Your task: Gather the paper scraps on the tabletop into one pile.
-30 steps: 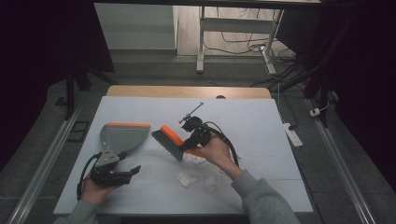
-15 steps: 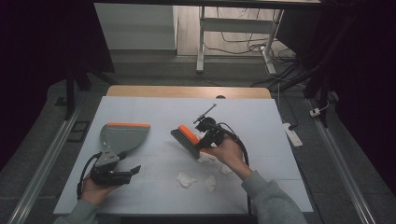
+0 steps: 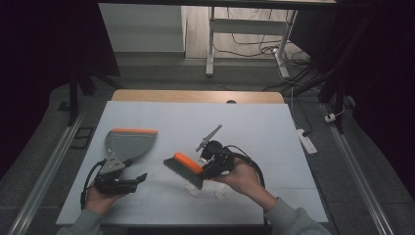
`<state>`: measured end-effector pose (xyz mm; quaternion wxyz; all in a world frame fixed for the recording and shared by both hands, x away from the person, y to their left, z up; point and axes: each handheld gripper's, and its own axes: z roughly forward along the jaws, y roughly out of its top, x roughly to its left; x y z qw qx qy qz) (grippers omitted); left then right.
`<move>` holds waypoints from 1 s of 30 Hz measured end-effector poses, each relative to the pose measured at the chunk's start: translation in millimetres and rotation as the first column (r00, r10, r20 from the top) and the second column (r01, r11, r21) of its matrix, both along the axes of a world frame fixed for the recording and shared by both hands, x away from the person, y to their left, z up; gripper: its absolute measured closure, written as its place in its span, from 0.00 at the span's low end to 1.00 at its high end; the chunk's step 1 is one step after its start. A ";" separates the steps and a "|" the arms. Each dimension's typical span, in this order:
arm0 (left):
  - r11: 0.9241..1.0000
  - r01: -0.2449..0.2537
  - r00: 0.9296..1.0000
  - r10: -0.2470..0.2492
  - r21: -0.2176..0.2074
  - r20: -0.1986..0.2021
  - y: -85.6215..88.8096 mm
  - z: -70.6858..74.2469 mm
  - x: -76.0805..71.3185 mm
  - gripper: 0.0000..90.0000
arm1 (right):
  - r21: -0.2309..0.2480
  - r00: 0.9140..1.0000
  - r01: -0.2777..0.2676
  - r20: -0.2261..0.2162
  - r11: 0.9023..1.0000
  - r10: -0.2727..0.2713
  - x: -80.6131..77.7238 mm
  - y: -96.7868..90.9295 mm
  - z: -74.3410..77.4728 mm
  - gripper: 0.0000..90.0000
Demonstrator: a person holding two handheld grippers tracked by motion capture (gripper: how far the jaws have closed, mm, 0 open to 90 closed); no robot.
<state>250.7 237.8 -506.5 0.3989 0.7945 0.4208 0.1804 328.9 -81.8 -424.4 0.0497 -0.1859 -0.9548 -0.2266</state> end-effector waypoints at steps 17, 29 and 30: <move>1.000 0.002 1.000 -0.002 0.004 -0.003 0.1 -0.8 0.2 0.27 | -0.199 0.997 0.015 0.081 0.980 0.001 14.4 0.6 -23.0 0.78; 1.000 0.005 1.000 -0.005 0.007 -0.003 -0.8 -0.9 0.3 0.27 | -0.034 0.981 0.122 0.159 0.992 -0.115 22.1 -48.5 25.2 0.78; 1.000 0.005 1.000 -0.005 0.007 -0.002 -1.1 -0.7 0.1 0.27 | -0.027 0.981 0.119 0.156 0.993 -0.114 19.8 -52.6 28.9 0.78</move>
